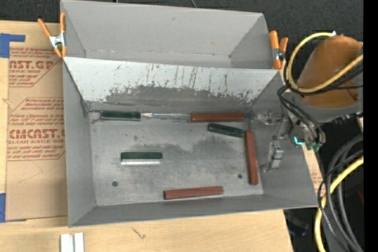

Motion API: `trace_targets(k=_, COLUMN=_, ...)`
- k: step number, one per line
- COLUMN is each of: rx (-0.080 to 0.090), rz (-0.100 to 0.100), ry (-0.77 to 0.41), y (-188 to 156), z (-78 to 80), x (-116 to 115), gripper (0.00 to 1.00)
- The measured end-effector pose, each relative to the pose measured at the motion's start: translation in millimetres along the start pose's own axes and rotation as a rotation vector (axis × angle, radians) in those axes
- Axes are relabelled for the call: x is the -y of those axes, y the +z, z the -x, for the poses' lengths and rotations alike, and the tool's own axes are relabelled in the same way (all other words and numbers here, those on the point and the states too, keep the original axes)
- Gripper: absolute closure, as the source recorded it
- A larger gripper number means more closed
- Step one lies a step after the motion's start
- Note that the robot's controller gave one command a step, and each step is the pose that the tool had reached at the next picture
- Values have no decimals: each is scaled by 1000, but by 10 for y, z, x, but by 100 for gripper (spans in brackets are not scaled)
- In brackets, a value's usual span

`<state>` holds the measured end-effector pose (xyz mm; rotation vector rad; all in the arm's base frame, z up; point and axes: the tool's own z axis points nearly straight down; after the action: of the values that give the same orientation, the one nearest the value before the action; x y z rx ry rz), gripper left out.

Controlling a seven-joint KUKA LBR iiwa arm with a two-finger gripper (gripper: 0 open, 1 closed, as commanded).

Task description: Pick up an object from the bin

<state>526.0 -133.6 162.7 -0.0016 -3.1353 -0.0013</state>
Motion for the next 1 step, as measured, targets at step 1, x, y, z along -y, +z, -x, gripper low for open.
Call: trace_targets(k=1, rx=7, rz=-1, ry=-1, y=-42, z=19, x=-4, gripper=0)
